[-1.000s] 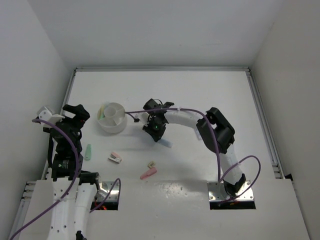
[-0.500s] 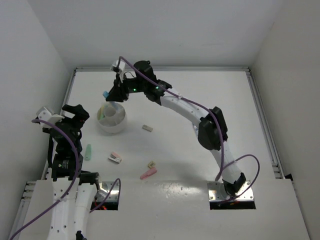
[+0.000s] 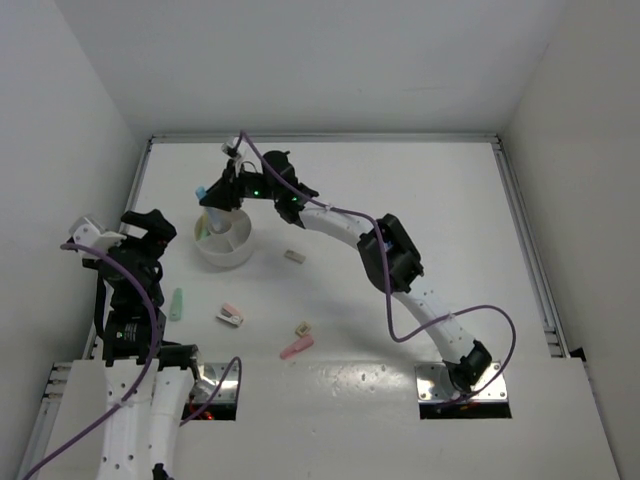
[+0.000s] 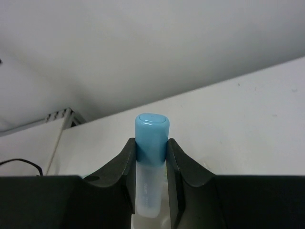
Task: Sort the stationery into containers
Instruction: Place the pen in the storage box.
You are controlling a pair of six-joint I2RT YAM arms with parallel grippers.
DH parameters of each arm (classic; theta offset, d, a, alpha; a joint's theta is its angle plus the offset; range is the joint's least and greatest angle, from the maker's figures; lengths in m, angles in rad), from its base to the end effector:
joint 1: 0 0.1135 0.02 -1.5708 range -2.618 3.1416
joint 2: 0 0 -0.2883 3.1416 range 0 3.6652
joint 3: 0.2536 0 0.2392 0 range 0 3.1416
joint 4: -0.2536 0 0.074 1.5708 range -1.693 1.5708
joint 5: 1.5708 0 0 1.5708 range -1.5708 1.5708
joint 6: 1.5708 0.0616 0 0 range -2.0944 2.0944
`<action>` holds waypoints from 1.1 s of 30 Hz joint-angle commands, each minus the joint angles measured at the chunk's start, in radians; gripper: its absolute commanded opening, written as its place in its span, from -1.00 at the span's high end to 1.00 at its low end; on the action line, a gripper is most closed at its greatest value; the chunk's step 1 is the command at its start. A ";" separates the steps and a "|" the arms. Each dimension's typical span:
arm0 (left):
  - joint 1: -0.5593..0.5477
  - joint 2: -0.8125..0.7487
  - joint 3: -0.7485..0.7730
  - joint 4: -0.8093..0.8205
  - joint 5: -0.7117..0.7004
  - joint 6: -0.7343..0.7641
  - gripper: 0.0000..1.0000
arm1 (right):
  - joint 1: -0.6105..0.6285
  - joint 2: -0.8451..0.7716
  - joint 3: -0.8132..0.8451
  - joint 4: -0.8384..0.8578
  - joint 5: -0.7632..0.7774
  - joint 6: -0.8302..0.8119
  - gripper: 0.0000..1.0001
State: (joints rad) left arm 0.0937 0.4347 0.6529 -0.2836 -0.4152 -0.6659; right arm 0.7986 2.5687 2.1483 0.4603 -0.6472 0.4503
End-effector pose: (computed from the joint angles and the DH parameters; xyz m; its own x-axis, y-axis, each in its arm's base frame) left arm 0.0989 0.0343 0.3351 0.2493 -0.5443 -0.8010 -0.4226 0.6830 -0.5957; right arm 0.4068 0.4709 0.2350 -0.4066 0.0801 -0.9101 -0.9051 0.1001 0.4132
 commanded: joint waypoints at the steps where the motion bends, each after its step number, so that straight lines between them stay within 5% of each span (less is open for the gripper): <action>1: 0.012 -0.017 0.010 0.027 0.000 0.006 -0.88 | 0.016 -0.015 0.074 0.170 -0.034 0.056 1.00; 8: 0.012 -0.017 0.010 0.037 0.029 0.006 -0.88 | 0.034 -0.079 0.119 0.150 0.016 0.059 1.00; 18: 0.012 -0.008 0.010 0.037 0.029 0.015 -0.88 | 0.054 0.111 0.318 0.133 -0.003 -0.002 1.00; 33: 0.012 0.001 0.010 0.037 0.047 0.015 -0.88 | 0.054 0.200 0.329 0.181 0.029 -0.094 1.00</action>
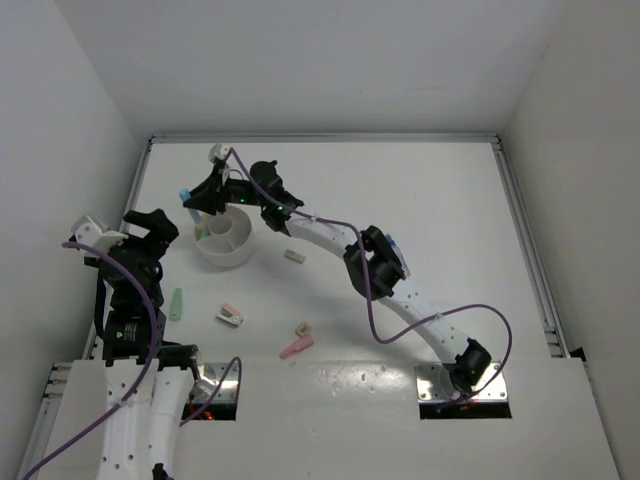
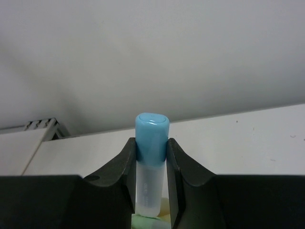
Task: Sort the stationery into containers
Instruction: Place the pen in the storage box.
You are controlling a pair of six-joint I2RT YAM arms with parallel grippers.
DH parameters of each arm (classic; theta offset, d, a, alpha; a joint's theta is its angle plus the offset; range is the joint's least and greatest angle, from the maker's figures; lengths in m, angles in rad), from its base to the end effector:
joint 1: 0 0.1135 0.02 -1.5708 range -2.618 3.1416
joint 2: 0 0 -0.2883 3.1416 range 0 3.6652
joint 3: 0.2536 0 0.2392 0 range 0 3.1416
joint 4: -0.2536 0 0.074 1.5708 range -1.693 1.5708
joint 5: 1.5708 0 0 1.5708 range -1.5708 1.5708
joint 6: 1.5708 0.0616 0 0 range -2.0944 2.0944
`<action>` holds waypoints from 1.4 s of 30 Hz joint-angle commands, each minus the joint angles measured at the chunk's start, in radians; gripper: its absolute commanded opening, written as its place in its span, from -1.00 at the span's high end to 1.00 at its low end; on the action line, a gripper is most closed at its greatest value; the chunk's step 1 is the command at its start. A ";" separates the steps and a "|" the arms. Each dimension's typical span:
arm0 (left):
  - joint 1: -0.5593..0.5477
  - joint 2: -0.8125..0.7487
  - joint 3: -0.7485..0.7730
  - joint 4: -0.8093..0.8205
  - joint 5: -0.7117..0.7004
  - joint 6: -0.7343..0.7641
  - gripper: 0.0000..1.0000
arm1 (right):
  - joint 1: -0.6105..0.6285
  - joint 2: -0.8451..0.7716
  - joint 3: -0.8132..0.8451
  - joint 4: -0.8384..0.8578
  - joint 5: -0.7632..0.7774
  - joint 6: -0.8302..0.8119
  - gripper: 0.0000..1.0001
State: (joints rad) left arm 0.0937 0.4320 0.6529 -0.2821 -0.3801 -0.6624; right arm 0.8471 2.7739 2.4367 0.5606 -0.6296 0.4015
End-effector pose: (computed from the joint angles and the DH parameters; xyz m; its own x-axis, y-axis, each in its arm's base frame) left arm 0.0993 0.0323 0.3355 0.2322 -0.5518 -0.8010 -0.3967 0.6982 -0.5960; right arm 0.4020 0.5097 0.2246 -0.2502 0.1938 -0.9486 -0.9648 0.0317 0.2610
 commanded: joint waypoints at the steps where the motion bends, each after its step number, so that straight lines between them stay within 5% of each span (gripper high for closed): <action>1: 0.012 0.013 0.010 0.035 0.012 0.012 -0.88 | 0.006 0.004 0.041 0.090 0.011 -0.046 1.00; 24: 0.012 0.013 0.010 0.035 0.012 0.012 -0.88 | 0.015 0.024 -0.085 0.090 -0.027 -0.073 1.00; 29: 0.012 0.013 0.010 0.035 0.012 0.012 -0.88 | 0.015 0.015 -0.105 0.090 -0.038 -0.082 0.53; 32: 0.012 0.013 0.010 0.035 0.012 0.012 -0.88 | 0.015 0.004 -0.114 0.090 -0.038 -0.082 0.50; 37: 0.012 0.013 0.010 0.035 0.012 0.012 -0.88 | 0.015 -0.007 -0.148 0.090 -0.050 -0.092 0.95; 42: 0.012 0.013 0.010 0.035 0.012 0.012 -0.88 | 0.015 -0.040 -0.203 0.090 -0.097 -0.113 1.00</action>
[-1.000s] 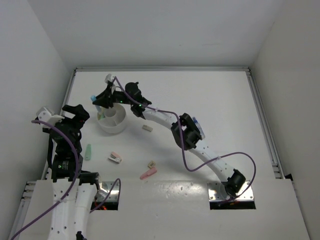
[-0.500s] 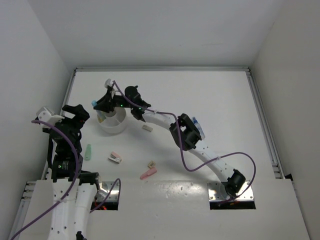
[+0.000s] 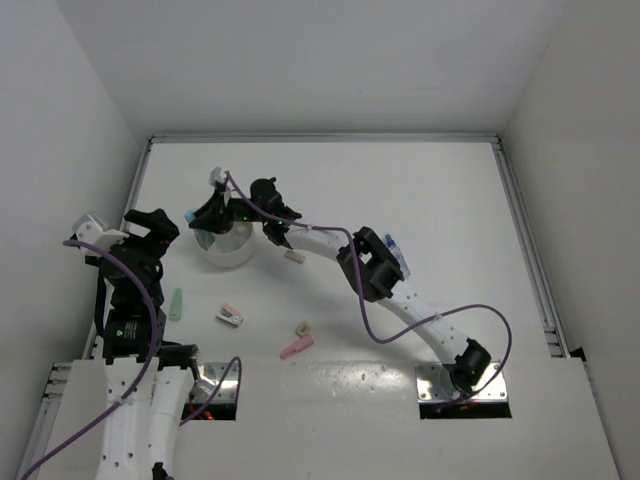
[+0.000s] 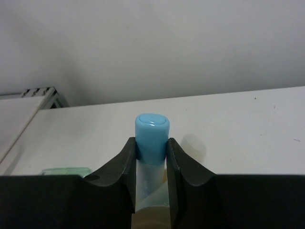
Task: Sort the stationery into containers
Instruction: Place the pen in the storage box.
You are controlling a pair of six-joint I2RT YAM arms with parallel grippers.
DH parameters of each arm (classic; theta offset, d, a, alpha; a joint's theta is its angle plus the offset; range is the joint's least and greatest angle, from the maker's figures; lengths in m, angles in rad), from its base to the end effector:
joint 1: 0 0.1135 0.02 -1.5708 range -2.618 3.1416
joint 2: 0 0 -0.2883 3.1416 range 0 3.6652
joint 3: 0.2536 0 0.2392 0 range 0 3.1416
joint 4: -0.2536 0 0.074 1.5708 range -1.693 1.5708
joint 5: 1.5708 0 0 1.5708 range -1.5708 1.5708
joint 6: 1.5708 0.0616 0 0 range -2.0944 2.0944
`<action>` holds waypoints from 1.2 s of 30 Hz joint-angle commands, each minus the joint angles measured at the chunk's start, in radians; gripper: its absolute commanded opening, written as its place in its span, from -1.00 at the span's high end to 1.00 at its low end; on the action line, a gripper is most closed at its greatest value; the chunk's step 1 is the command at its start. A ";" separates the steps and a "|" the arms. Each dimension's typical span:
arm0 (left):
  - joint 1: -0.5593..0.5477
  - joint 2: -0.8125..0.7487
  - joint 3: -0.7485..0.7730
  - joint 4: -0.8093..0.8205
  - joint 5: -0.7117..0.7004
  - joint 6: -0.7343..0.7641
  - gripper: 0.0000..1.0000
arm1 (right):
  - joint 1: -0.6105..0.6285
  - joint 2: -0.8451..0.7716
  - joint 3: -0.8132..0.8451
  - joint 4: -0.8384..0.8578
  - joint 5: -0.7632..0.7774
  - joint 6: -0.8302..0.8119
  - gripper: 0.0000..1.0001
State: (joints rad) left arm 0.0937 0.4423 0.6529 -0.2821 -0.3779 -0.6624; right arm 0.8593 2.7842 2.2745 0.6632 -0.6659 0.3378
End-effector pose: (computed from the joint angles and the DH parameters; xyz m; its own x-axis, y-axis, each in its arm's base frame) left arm 0.1017 0.0324 0.3346 0.2227 -0.5532 -0.8027 -0.4012 0.6984 -0.5926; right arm 0.3907 0.5115 0.1725 -0.2353 0.1262 -0.9637 -0.9711 0.0098 0.2384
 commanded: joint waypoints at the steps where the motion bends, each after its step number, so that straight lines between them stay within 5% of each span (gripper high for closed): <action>1: 0.012 0.003 0.010 0.035 0.010 0.012 -0.88 | 0.012 -0.060 -0.050 -0.013 -0.075 -0.059 1.00; 5: 0.012 0.003 0.010 0.035 0.010 0.012 -0.88 | 0.012 -0.081 -0.089 -0.013 -0.084 -0.068 0.99; 8: 0.012 0.003 0.010 0.035 0.019 0.012 -0.88 | 0.012 -0.081 -0.089 -0.013 -0.084 -0.068 0.75; 10: 0.012 0.003 0.010 0.035 0.019 0.012 -0.88 | 0.012 -0.081 -0.079 -0.013 -0.084 -0.068 0.44; 11: 0.012 0.003 0.010 0.035 0.019 0.012 -0.88 | 0.012 -0.081 -0.070 -0.013 -0.084 -0.068 -0.05; 13: 0.012 0.003 0.010 0.035 0.019 0.012 -0.88 | 0.012 -0.081 -0.058 -0.013 -0.084 -0.068 -0.51; 18: 0.012 0.003 0.010 0.035 0.019 0.012 -0.88 | 0.012 -0.101 -0.009 -0.033 -0.058 -0.095 -0.67; 25: 0.012 0.003 0.010 0.035 0.019 0.012 -0.88 | 0.003 -0.150 0.011 -0.033 -0.029 -0.095 -0.59; 32: 0.012 0.012 0.010 0.035 0.019 0.012 -0.84 | -0.015 -0.225 0.011 -0.106 0.086 -0.172 -0.26; 35: 0.012 0.024 0.001 0.058 0.042 0.023 -0.62 | -0.016 -0.273 0.043 -0.271 0.207 -0.255 0.27; 36: 0.012 0.033 0.001 0.058 0.072 0.023 -0.45 | -0.016 -0.282 0.063 -0.337 0.317 -0.340 0.99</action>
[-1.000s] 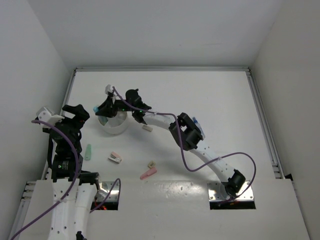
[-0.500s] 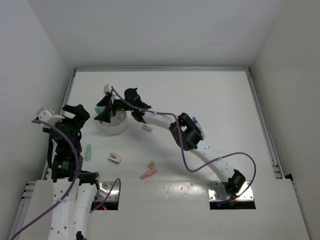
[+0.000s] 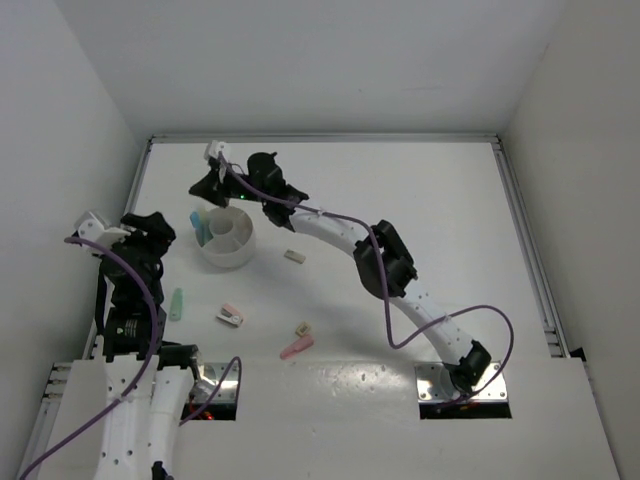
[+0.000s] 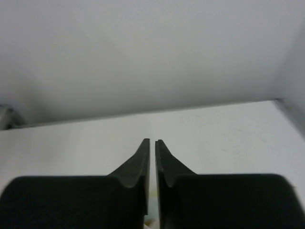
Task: Sort the stationery into containers
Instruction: Place the pen in the storage box, then pick up the stationery from the center of the board.
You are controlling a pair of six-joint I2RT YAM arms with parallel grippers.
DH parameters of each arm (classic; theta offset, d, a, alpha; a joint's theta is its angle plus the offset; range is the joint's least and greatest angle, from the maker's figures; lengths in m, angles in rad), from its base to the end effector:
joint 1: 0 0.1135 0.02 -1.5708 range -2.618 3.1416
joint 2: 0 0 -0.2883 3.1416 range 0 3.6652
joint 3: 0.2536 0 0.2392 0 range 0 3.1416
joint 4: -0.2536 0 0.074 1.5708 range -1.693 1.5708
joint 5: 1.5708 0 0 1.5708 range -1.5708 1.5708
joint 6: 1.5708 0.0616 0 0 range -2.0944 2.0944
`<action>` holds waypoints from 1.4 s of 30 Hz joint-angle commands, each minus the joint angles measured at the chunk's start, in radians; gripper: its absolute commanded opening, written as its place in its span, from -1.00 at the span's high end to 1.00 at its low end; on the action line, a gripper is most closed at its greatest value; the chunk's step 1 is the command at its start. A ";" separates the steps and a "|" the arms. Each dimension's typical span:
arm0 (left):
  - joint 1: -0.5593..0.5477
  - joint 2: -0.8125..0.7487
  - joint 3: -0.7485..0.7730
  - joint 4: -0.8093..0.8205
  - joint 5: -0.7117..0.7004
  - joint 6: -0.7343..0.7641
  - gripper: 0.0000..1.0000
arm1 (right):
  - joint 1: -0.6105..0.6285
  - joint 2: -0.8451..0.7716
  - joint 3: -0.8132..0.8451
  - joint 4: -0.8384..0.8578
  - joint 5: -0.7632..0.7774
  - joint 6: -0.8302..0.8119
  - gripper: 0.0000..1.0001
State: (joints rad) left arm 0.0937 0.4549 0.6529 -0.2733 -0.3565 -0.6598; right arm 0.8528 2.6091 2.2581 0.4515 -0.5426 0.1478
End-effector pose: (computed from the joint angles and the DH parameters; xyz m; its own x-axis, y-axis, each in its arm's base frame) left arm 0.1051 0.0315 0.3347 0.2069 -0.5575 -0.8040 -0.3889 0.7072 -0.5905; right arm 0.3922 0.4973 0.2493 -0.0795 0.1007 -0.9917 -0.9819 0.1634 0.0953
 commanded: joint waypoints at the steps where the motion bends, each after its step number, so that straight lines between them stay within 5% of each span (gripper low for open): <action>1: 0.012 0.021 0.001 0.065 0.074 0.020 0.16 | -0.009 -0.122 0.093 -0.254 0.258 -0.177 1.00; 3: 0.012 0.054 -0.009 0.075 0.152 0.032 0.92 | -0.021 -0.184 0.107 -0.371 0.456 -0.177 1.00; 4: 0.012 0.091 -0.009 0.085 0.184 0.032 1.00 | -0.034 -0.202 0.116 -0.431 0.435 -0.216 1.00; 5: 0.012 0.112 -0.009 0.098 0.223 0.032 1.00 | -0.050 -0.227 0.116 -0.577 0.394 -0.244 0.73; 7: -0.011 0.160 -0.009 0.109 0.331 0.032 1.00 | -0.086 -0.335 0.017 -0.718 0.327 -0.375 -0.49; 9: -0.041 0.240 0.007 0.118 0.388 0.032 1.00 | -0.086 -0.411 -0.108 -0.926 0.373 -0.463 -0.68; 11: -0.084 0.293 0.033 0.106 0.413 0.054 1.00 | -0.097 -0.490 -0.175 -1.054 0.406 -0.507 -0.14; 13: -0.097 0.353 0.086 0.034 0.394 0.065 1.00 | -0.130 -0.532 -0.302 -1.180 0.449 -0.507 0.75; 14: -0.097 0.364 0.096 0.019 0.393 0.077 0.75 | -0.139 -0.573 -0.354 -1.201 0.458 -0.519 0.98; 16: -0.097 0.364 0.096 -0.001 0.335 0.077 -0.12 | -0.152 -0.603 -0.501 -1.229 0.458 -0.534 0.85; 17: -0.097 0.364 0.096 -0.001 0.318 0.077 -0.64 | -0.152 -0.603 -0.538 -1.229 0.436 -0.547 0.36; 19: -0.097 0.352 0.096 -0.023 0.280 0.077 -0.87 | -0.152 -0.589 -0.598 -1.229 0.408 -0.547 -0.16; 20: -0.097 0.332 0.096 -0.023 0.246 0.077 -0.87 | -0.135 -0.571 -0.598 -1.219 0.408 -0.547 -0.44; 23: -0.097 0.291 0.074 -0.023 0.197 0.065 -0.91 | -0.112 -0.469 -0.580 -1.218 0.388 -0.538 -0.53; 42: -0.086 0.257 0.065 -0.014 0.180 0.074 -0.91 | -0.081 -0.247 -0.394 -1.100 0.331 -0.330 -0.41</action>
State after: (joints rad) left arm 0.0013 0.7136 0.7002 -0.3096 -0.1837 -0.5919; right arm 0.7692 2.3322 1.8240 -0.6769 -0.1867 -0.2352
